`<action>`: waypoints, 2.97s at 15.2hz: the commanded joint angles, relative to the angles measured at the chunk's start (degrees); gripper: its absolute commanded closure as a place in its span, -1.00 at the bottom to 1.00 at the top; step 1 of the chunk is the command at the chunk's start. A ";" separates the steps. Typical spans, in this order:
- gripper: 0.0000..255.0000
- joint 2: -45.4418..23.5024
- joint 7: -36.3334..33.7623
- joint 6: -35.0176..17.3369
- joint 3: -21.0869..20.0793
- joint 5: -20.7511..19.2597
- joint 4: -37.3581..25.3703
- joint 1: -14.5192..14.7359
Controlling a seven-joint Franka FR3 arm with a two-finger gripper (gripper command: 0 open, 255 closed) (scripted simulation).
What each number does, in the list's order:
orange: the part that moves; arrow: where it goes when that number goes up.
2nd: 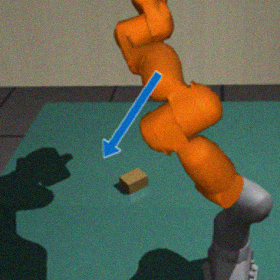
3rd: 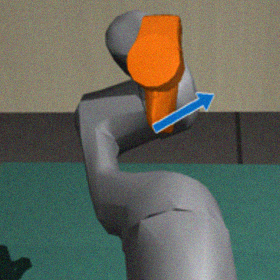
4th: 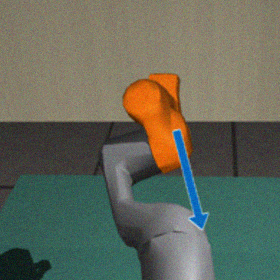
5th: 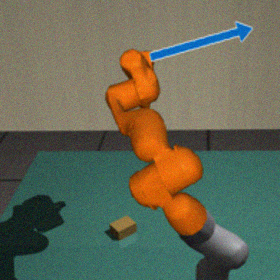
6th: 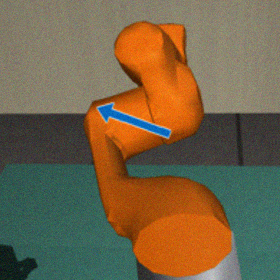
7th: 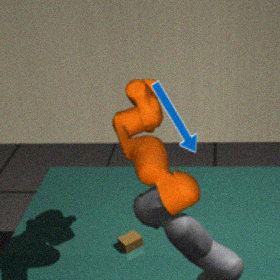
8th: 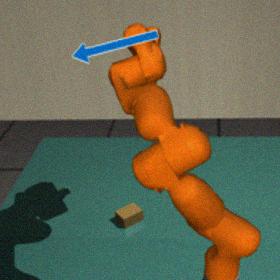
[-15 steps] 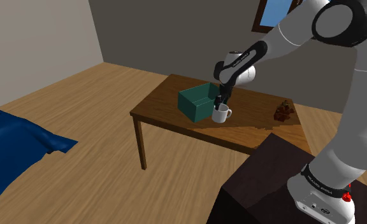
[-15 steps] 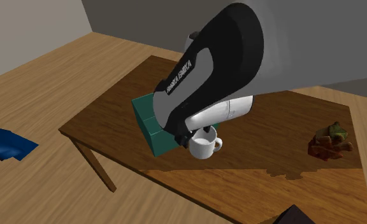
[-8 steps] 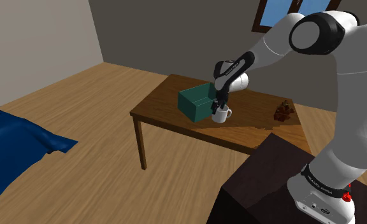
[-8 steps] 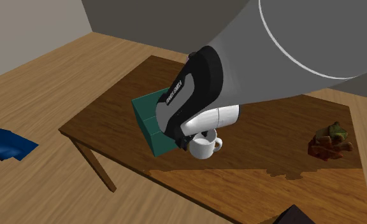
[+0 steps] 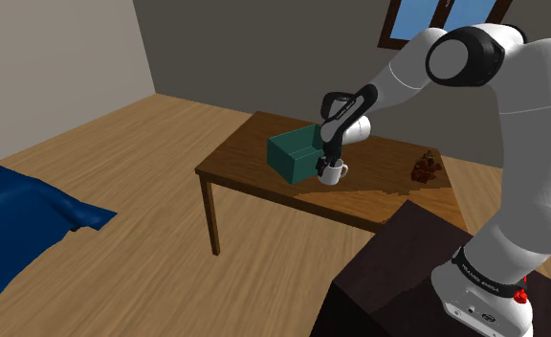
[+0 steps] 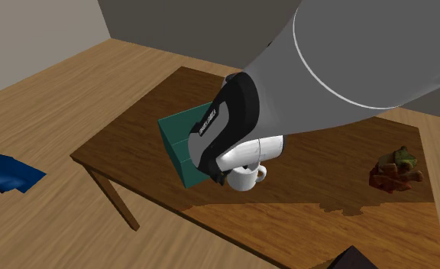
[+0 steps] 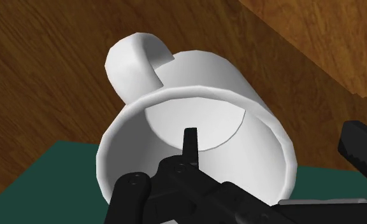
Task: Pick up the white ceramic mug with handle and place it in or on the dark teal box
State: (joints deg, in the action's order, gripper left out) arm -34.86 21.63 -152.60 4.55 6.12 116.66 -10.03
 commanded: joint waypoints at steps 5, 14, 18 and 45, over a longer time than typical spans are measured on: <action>1.00 -0.04 0.02 -0.02 -0.01 0.01 -0.03 -0.02; 1.00 0.66 -0.05 0.48 0.09 -0.08 0.17 0.05; 1.00 3.39 -0.32 2.56 0.46 -0.45 0.83 0.34; 1.00 19.05 -2.28 18.87 2.21 -3.24 0.09 1.61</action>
State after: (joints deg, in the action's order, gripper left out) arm -16.29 19.46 -134.48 6.73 2.98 117.04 -8.47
